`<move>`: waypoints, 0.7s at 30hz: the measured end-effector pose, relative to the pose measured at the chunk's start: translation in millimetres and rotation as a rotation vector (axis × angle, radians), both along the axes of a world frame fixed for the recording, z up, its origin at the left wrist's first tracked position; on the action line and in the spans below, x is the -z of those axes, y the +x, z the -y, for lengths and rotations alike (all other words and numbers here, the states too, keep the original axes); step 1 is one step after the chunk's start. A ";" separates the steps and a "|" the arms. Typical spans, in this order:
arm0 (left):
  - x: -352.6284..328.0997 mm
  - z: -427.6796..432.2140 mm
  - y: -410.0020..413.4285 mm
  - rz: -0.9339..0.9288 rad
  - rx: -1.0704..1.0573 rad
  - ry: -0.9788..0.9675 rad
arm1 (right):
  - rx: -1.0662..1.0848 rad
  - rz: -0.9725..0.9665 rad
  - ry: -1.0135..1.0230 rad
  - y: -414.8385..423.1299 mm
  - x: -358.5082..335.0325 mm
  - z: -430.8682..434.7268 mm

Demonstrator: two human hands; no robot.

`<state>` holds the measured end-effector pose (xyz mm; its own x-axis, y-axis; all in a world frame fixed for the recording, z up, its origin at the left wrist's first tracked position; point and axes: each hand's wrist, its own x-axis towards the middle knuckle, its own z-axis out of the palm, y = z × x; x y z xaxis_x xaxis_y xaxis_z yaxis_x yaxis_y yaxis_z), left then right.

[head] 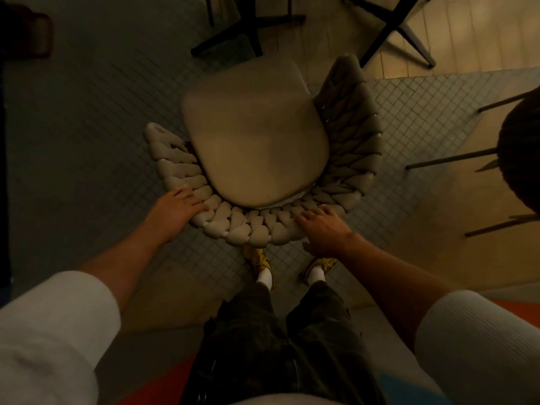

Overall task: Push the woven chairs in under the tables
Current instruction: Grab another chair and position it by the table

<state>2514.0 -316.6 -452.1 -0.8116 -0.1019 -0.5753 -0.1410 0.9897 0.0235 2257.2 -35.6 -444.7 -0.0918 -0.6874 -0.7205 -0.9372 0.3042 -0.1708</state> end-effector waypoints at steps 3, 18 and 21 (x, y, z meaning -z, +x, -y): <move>7.8 -8.5 -1.0 -0.010 -0.083 -0.013 | 0.015 -0.065 0.011 -23.2 0.6 -1.8; 9.4 -25.6 3.9 0.050 -0.156 -0.077 | -0.129 -0.308 0.008 -83.5 13.2 -25.3; 9.6 -26.4 4.3 0.061 -0.163 -0.087 | -0.133 -0.311 -0.009 -80.4 10.6 -25.9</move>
<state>2518.3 -290.2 -461.7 -0.7439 -0.2804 -0.6066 -0.2981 0.9516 -0.0744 2176.9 -9.7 -455.3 -0.2153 -0.7141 -0.6662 -0.9762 0.1759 0.1270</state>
